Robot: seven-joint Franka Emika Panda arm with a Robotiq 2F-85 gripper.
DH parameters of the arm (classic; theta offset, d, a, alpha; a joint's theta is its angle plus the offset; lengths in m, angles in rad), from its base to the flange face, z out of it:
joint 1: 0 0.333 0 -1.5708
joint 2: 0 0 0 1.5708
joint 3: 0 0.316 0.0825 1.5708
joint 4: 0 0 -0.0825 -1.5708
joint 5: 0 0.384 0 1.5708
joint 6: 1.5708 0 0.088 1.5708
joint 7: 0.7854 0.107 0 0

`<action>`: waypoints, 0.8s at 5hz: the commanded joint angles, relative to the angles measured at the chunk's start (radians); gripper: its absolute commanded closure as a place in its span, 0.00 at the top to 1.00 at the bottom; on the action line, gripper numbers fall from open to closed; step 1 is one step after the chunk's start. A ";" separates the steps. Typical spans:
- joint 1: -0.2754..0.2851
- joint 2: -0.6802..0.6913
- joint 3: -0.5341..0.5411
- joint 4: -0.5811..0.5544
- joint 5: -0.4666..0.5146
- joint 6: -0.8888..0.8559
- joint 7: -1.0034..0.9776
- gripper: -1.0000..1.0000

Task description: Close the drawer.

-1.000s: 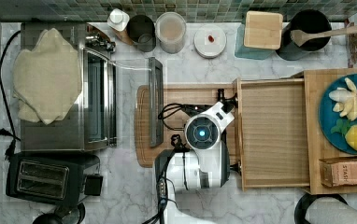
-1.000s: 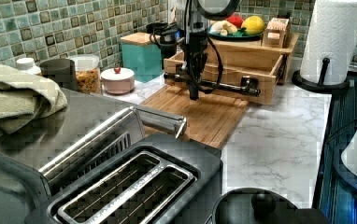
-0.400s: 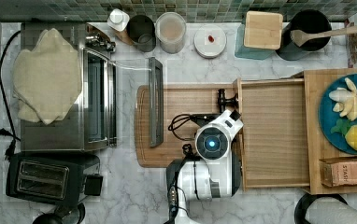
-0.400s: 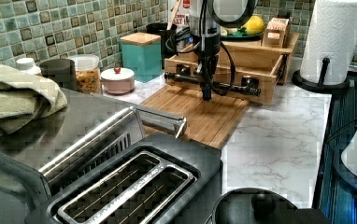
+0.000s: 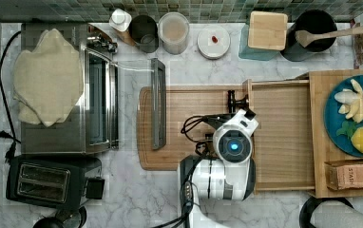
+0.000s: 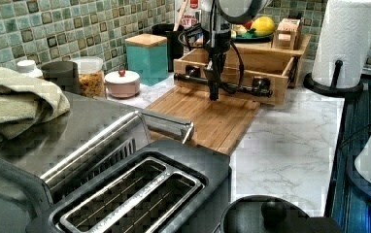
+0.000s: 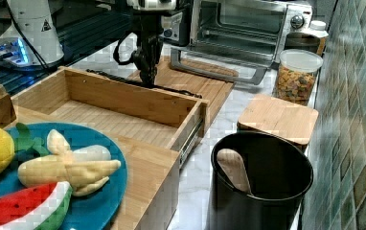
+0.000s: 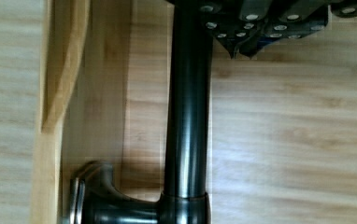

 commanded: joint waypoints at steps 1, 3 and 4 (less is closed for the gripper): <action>-0.177 0.116 -0.193 0.361 -0.011 -0.097 -0.121 0.00; -0.268 0.196 -0.222 0.519 -0.019 -0.132 -0.239 0.00; -0.306 0.263 -0.241 0.576 0.003 -0.084 -0.335 0.00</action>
